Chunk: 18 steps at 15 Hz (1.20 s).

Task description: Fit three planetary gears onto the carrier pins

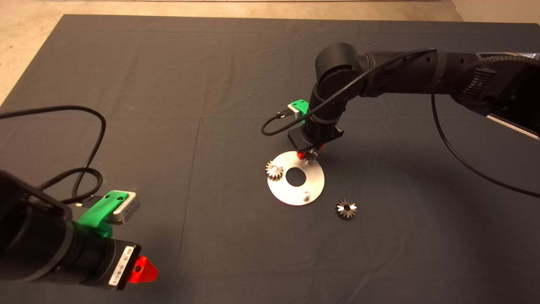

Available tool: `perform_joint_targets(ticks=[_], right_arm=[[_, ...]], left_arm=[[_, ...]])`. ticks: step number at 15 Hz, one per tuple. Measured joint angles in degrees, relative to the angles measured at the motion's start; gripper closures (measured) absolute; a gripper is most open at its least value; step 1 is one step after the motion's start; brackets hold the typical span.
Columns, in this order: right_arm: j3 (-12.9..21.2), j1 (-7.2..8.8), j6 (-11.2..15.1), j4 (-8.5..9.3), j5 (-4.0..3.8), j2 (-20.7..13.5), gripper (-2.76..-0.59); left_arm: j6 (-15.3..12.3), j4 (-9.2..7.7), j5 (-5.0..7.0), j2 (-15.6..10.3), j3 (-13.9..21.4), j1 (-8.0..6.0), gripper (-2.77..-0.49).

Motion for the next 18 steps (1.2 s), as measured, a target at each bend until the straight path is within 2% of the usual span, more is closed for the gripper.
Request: perform_joint_targets(ticks=[18], right_arm=[[0.7, 0.0, -0.2, 0.0, 0.02, -1.1, -1.07]], left_arm=[[0.0, -0.05, -0.01, 0.0, 0.0, 0.0, -2.48]])
